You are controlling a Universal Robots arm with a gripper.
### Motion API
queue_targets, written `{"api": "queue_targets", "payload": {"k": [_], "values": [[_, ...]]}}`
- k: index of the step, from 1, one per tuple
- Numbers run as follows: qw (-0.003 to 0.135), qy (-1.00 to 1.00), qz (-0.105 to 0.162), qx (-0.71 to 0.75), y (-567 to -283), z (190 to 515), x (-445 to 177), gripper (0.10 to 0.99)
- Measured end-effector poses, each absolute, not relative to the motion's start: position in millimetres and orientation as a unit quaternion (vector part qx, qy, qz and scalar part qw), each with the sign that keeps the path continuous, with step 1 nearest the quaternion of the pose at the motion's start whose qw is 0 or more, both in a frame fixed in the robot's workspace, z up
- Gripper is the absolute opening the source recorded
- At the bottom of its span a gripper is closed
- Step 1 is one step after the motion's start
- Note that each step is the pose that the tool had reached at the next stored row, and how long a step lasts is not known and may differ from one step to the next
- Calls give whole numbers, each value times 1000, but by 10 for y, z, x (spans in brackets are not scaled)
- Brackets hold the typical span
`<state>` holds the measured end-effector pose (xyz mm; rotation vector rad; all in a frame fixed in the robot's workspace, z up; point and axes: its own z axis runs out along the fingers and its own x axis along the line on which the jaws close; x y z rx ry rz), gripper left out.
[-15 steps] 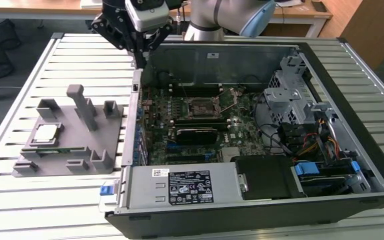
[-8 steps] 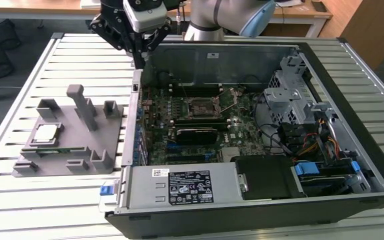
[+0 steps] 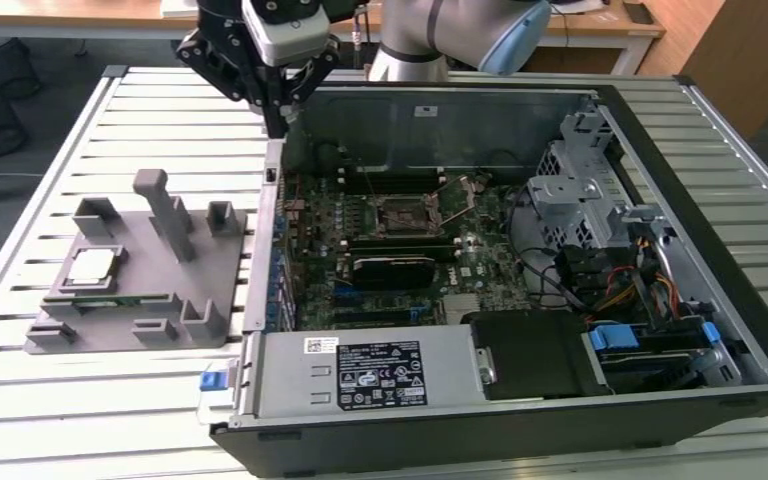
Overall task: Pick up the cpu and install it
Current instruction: 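Reach for the cpu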
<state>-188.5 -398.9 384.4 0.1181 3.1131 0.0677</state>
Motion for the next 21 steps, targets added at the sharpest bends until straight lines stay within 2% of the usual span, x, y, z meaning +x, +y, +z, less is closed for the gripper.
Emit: {"api": "queue_targets", "payload": {"k": [21], "values": [[12, 999, 22, 38, -3990, 3820, -1946, 106]]}}
